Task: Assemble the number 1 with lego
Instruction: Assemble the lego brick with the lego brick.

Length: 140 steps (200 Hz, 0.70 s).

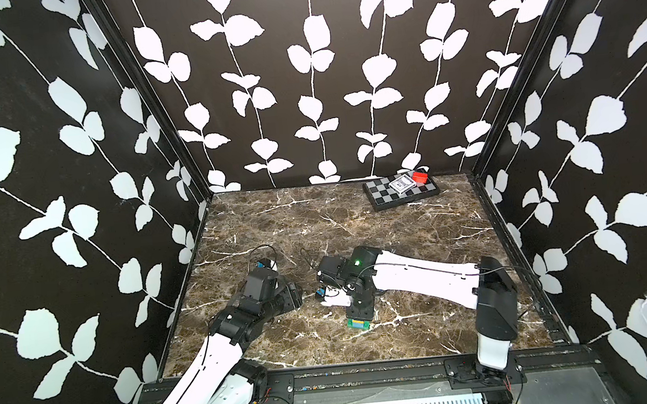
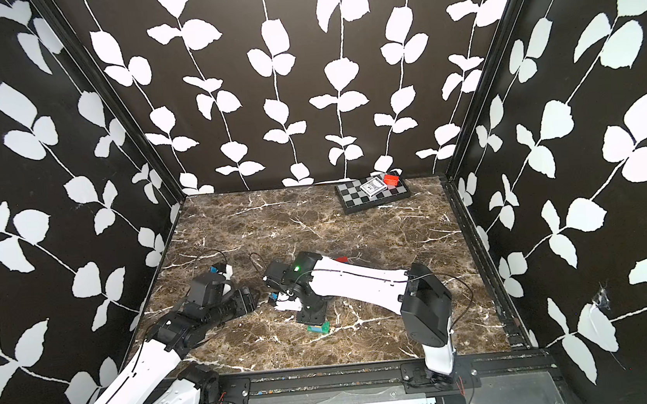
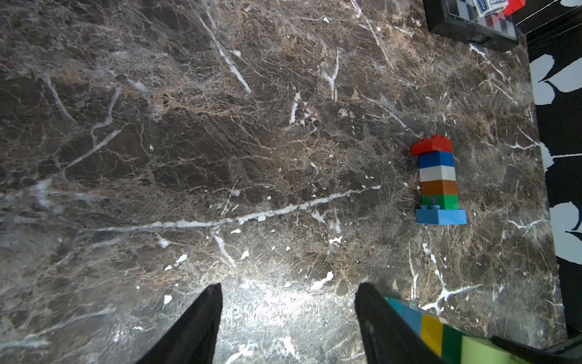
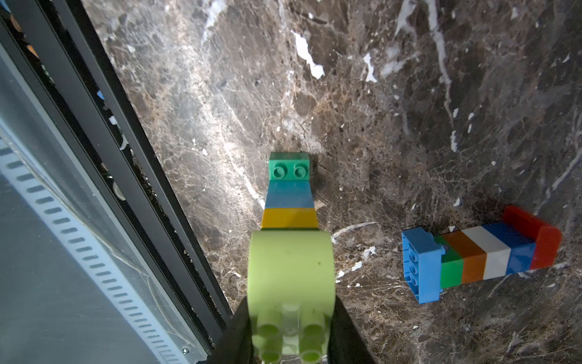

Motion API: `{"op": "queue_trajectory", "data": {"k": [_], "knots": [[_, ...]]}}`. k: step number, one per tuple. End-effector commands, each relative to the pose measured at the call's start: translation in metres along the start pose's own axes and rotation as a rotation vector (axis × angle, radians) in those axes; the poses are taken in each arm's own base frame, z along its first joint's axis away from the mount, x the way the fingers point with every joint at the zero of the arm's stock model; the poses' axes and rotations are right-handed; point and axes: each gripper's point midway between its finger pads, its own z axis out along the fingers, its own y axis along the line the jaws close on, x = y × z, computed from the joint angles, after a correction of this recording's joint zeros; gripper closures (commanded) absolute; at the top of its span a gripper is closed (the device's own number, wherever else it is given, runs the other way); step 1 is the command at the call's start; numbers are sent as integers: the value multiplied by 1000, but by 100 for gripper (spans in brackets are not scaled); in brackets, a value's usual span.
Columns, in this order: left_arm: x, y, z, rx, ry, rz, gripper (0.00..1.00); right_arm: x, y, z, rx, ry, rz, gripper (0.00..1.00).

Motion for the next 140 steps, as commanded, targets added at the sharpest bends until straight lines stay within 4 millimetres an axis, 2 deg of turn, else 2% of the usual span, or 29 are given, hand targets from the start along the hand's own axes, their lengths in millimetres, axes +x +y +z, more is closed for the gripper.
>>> {"op": "queue_trajectory", "data": {"k": [1, 63, 105, 140], "knots": [[6, 11, -2, -34, 2, -6, 30, 21, 5, 41, -13, 176, 17, 88], [6, 22, -12, -75, -31, -21, 32, 28, 13, 61, -34, 289, 8, 91], [6, 23, -14, -80, -34, -17, 31, 21, 23, 76, -86, 268, 18, 93], [4, 22, -14, -79, -35, -11, 32, 18, 20, 68, -61, 229, 35, 93]]}}
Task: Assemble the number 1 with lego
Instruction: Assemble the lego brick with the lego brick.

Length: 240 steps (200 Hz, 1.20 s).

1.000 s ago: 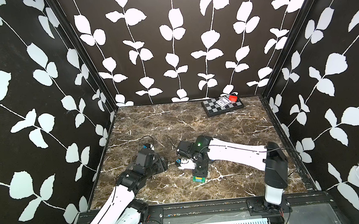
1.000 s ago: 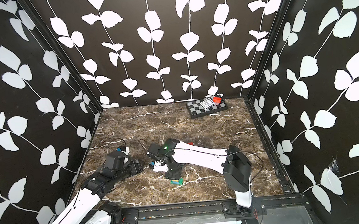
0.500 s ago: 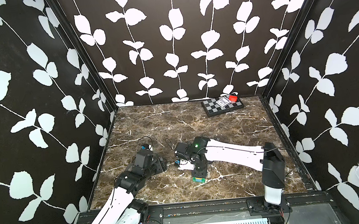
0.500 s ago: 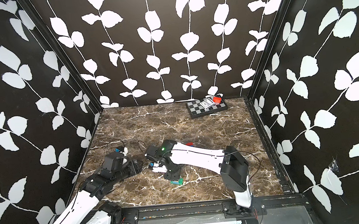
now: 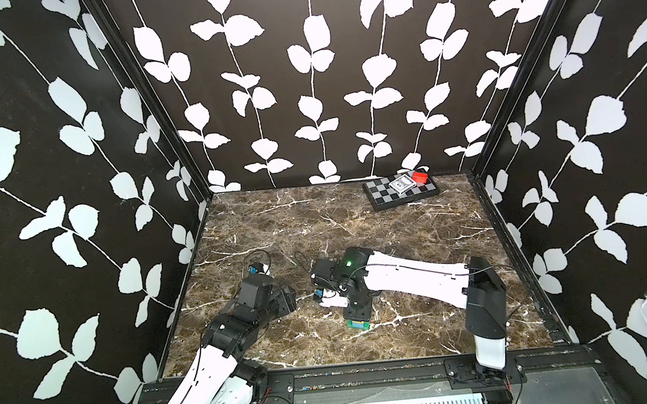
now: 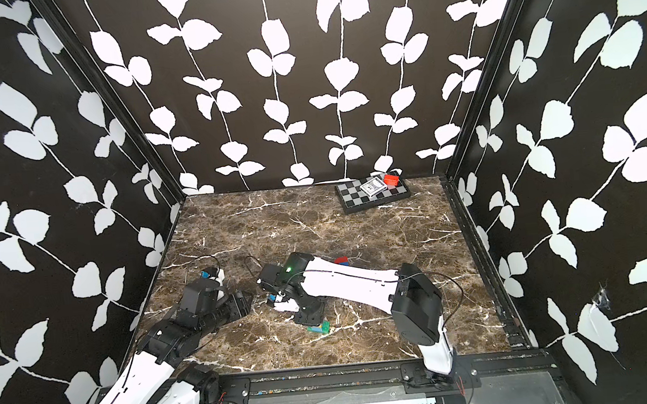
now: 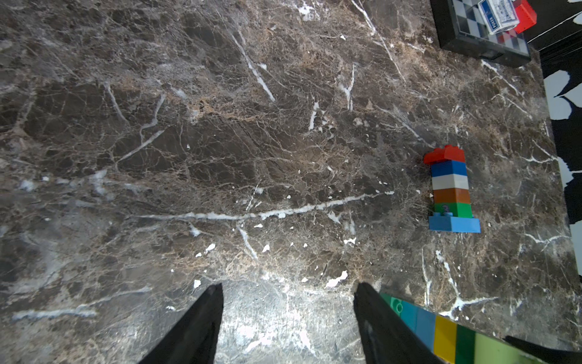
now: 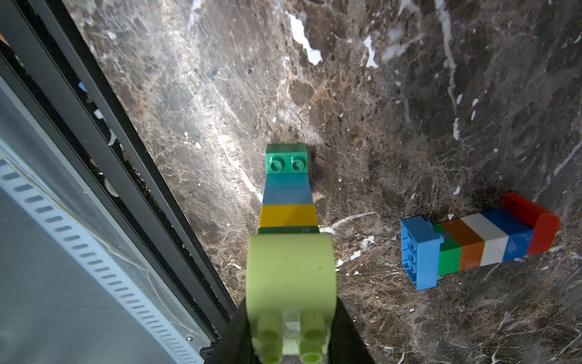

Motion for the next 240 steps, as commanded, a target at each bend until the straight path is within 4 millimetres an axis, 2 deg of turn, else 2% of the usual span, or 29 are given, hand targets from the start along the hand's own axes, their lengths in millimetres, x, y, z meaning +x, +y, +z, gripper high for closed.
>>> {"op": "queue_trajectory", "data": {"k": [1, 60, 97, 131, 156, 207, 240], "knots": [[4, 8, 2, -30, 13, -2, 31, 11, 14, 60, -58, 142, 19, 93], [0, 5, 2, -29, 4, 3, 31, -1, 3, 21, 2, 11, 44, 83], [-1, 6, 1, -34, 1, 3, 32, 0, 0, 11, 26, -14, 49, 73], [-2, 6, 0, -34, -3, 2, 32, 0, -2, 5, 41, -41, 58, 62], [-3, 6, 0, -34, -5, 3, 32, -2, -5, -3, 60, -83, 68, 48], [-4, 5, -1, -34, -6, 3, 32, -6, -5, -17, 55, -166, 100, 28], [-4, -1, -2, -2, 2, 19, 31, -12, -5, -43, 21, -308, 173, 25]]}}
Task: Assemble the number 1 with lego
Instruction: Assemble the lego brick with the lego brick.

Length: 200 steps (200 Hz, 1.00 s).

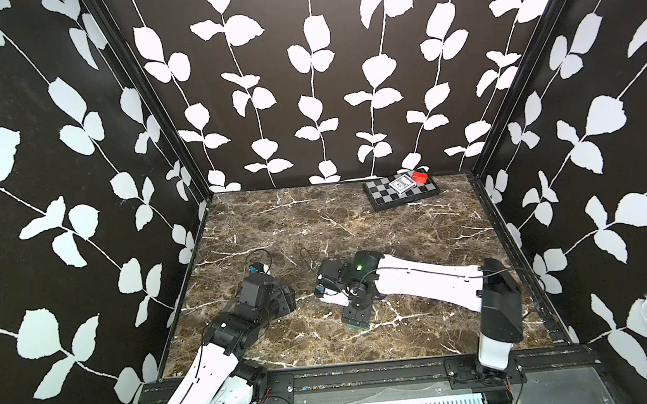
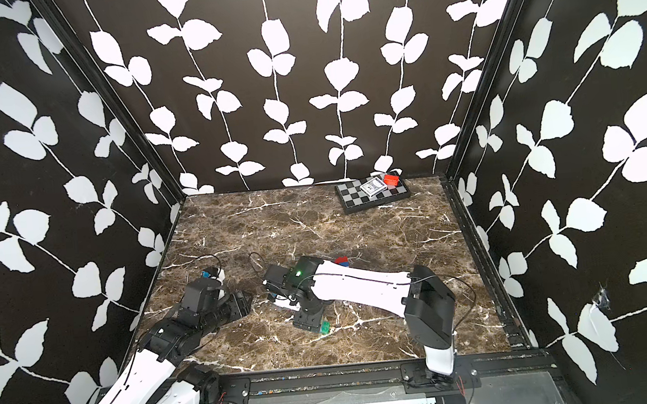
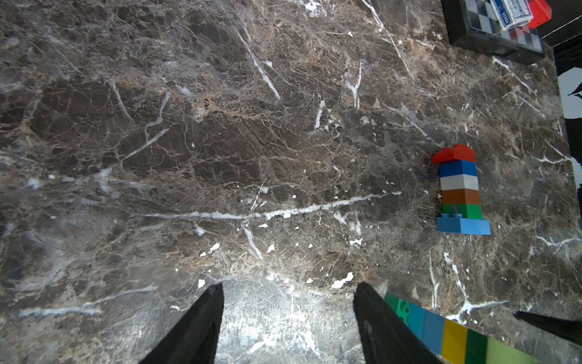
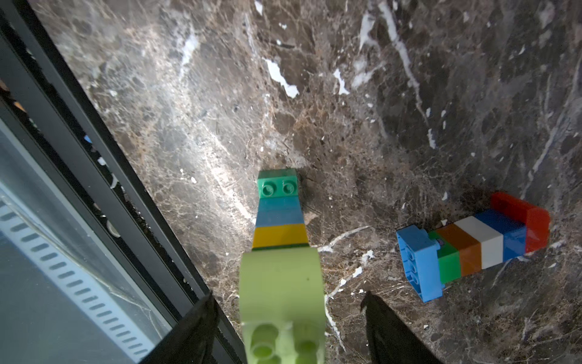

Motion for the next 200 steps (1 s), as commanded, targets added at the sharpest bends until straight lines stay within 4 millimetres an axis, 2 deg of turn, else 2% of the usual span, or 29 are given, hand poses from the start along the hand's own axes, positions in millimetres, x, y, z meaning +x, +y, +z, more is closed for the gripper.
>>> {"op": "queue_trajectory", "data": {"k": [1, 18, 20, 28, 52, 55, 66, 82, 100, 145, 164, 200], "knots": [[-5, -4, -5, 16, -7, 18, 31, -6, 0, -25, -26, -126, 74, 25], [-7, -18, -5, 86, -3, 43, 28, -9, -6, -41, -38, -228, 168, 25], [-6, -20, -4, 98, -1, 48, 27, -8, -7, -49, -39, -256, 183, 25], [-8, -31, -5, 152, -1, 61, 27, -7, -11, -58, -46, -309, 247, 26], [-9, -67, -4, 329, 36, 76, 27, 8, -19, -67, -48, -367, 442, 33], [-9, -71, -3, 347, 44, 76, 27, 15, -19, -59, -43, -343, 474, 34], [-7, -85, -2, 416, 86, 77, 27, 31, -26, -54, -27, -299, 627, 39], [0, -102, 0, 491, 155, 74, 26, 45, -25, -48, -69, -216, 811, 48], [9, -117, 1, 540, 222, 100, 26, 39, -12, -46, -158, -185, 856, 53], [36, -144, 3, 614, 346, 157, 27, 25, -9, -36, -242, -238, 1023, 55], [44, -149, 3, 622, 386, 187, 29, 19, -6, -30, -271, -230, 1052, 56], [56, -148, 10, 607, 448, 196, 32, 23, -8, -18, -258, -231, 1112, 59]]}}
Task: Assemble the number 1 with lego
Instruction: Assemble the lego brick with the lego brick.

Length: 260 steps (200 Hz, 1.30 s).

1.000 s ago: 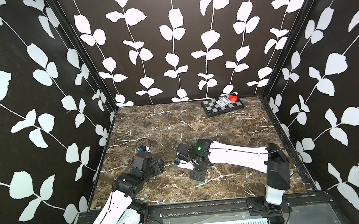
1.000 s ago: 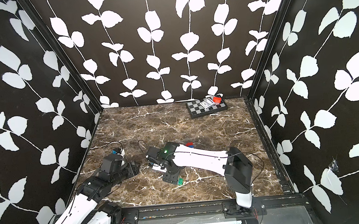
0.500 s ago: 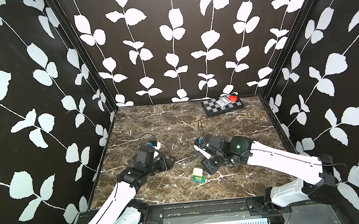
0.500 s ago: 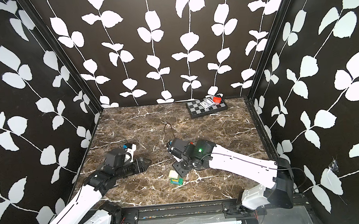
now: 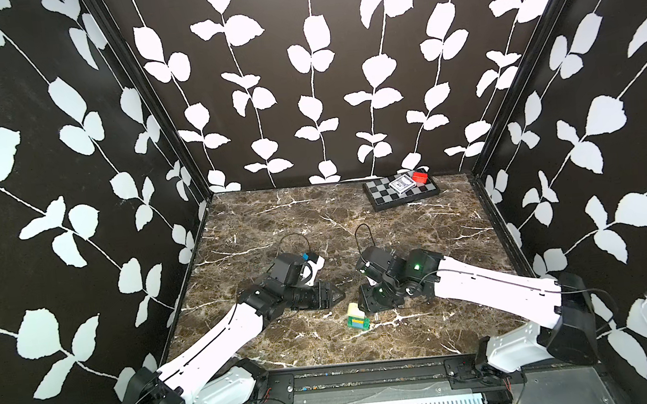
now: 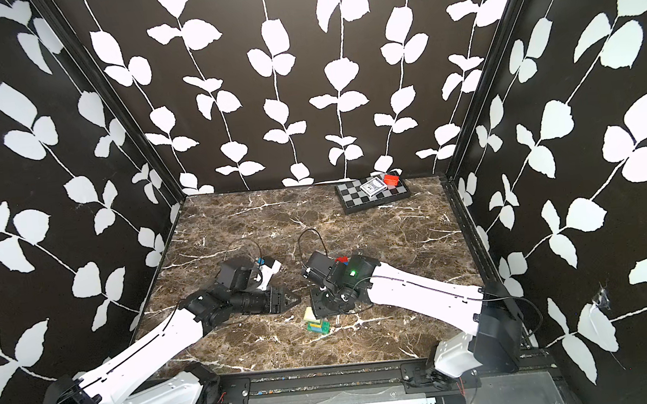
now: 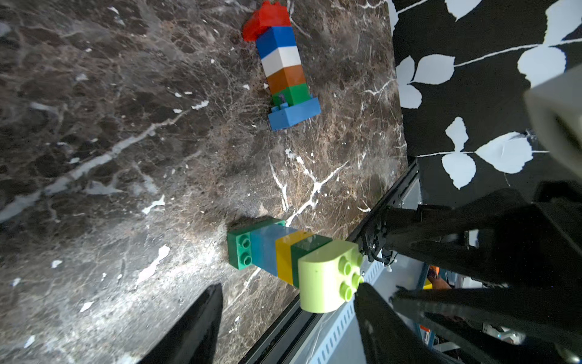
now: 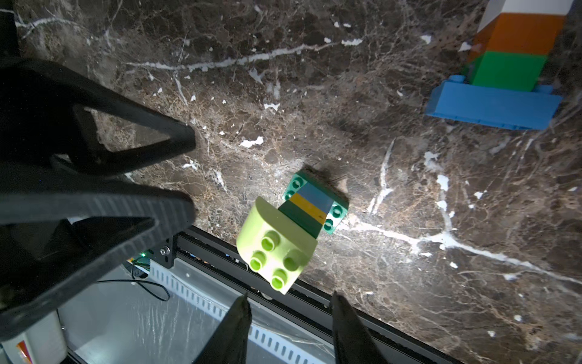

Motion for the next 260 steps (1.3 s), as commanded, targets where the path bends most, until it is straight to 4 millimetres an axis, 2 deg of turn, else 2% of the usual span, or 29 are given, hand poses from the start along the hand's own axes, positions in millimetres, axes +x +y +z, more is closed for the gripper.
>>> {"op": "queue_trajectory", "data": {"k": [1, 35, 82, 144, 227, 260], "knots": [[0, -9, 2, 30, 25, 29, 32, 1, -6, 10, 2, -7, 80, 60], [5, -20, 9, 82, 83, 47, 33, 4, -12, 17, 38, 11, 96, 62], [7, -21, 16, 93, 115, 46, 35, 5, -11, 24, 23, 15, 116, 61], [15, -22, 25, 120, 173, 36, 40, 14, -29, 37, 91, 50, 150, 69], [27, -7, 35, 80, 239, 5, 48, 38, -54, 55, 172, 136, 200, 79], [37, 3, 37, 48, 283, 3, 48, 52, -65, 68, 207, 193, 207, 82]]}}
